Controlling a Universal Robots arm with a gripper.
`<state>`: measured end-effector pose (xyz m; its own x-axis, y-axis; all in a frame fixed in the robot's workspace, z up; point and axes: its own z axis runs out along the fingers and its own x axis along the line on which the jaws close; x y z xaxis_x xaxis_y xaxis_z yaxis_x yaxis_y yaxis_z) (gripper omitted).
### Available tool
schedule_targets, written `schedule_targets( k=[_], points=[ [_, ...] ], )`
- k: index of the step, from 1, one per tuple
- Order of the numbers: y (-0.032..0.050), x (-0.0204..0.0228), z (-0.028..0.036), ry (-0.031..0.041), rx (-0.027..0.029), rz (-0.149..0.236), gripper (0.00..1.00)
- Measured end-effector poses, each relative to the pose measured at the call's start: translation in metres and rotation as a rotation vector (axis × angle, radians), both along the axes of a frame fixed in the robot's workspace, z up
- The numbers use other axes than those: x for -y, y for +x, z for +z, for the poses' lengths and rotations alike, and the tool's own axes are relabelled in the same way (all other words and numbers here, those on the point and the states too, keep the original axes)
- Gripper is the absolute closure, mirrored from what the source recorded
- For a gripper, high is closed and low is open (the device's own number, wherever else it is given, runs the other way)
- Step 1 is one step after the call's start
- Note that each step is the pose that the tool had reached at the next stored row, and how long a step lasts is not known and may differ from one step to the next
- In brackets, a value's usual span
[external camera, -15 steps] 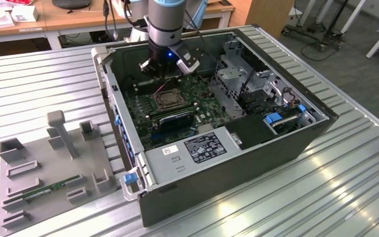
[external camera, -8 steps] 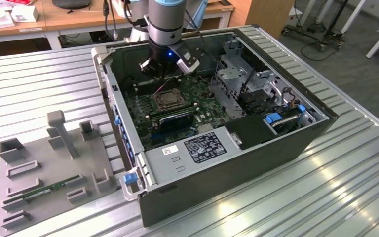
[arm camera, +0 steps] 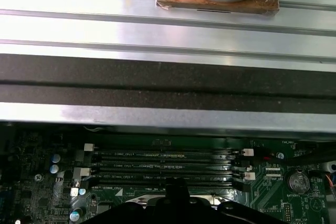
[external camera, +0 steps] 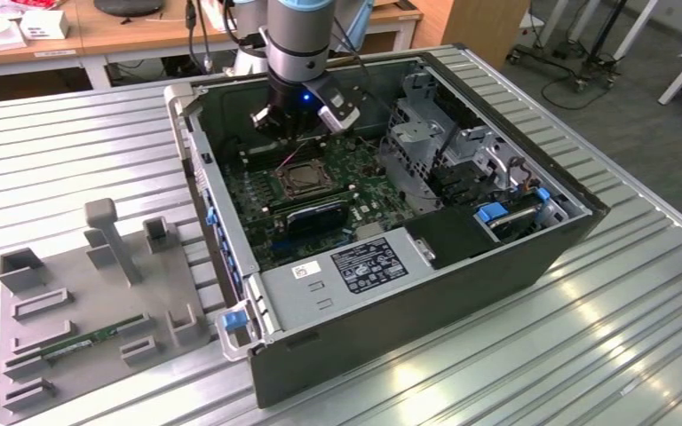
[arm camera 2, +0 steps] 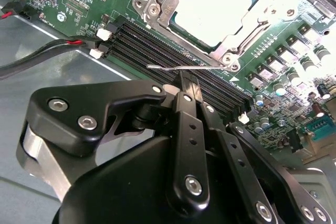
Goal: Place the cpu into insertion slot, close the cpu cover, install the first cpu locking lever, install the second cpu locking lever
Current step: 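Install the first cpu locking lever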
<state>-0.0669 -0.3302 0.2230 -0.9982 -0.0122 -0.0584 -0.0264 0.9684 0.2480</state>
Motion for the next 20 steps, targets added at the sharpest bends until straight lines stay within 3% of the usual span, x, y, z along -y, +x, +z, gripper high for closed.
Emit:
schedule_targets(
  k=[11, 20],
  points=[
    [0.0010, 0.0000, -0.0004, 0.0000, 0.0000, 0.000, 0.89],
    [0.0025, 0.0008, -0.0048, 0.0000, 0.0000, 0.000, 0.89]
  ],
)
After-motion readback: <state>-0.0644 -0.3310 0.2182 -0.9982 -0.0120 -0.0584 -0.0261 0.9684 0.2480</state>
